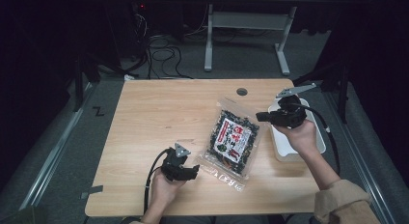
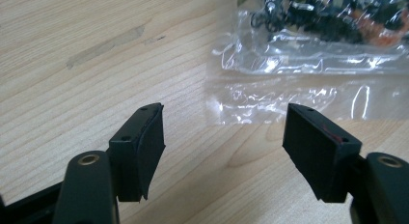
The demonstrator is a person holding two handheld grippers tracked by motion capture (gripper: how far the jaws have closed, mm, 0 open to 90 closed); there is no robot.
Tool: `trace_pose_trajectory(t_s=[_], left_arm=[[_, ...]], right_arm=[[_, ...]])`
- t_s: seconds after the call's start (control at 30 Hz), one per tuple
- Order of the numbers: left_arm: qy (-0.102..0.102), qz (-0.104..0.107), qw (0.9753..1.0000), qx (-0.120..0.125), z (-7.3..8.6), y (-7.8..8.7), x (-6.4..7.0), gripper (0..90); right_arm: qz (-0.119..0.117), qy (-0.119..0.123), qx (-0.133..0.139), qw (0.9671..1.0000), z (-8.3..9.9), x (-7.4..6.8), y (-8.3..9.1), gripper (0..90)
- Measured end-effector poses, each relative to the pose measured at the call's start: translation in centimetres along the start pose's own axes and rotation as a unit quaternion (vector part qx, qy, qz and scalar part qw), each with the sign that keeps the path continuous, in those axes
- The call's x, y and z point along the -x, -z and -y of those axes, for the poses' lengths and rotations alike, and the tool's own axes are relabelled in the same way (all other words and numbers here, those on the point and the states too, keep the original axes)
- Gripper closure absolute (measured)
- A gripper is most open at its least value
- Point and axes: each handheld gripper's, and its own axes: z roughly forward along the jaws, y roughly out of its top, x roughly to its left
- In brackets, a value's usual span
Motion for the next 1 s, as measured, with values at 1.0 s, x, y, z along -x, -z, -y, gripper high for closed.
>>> trace_pose_trajectory(t_s=[1.0], left_arm=[[-0.025, -0.009, 0.9996, -0.008, 0.3, 0.1, 1.0, 31.4]], right_arm=[[0.022, 0.048, 0.048, 0.9975, -2.9, -2.7, 4.8, 90.0]])
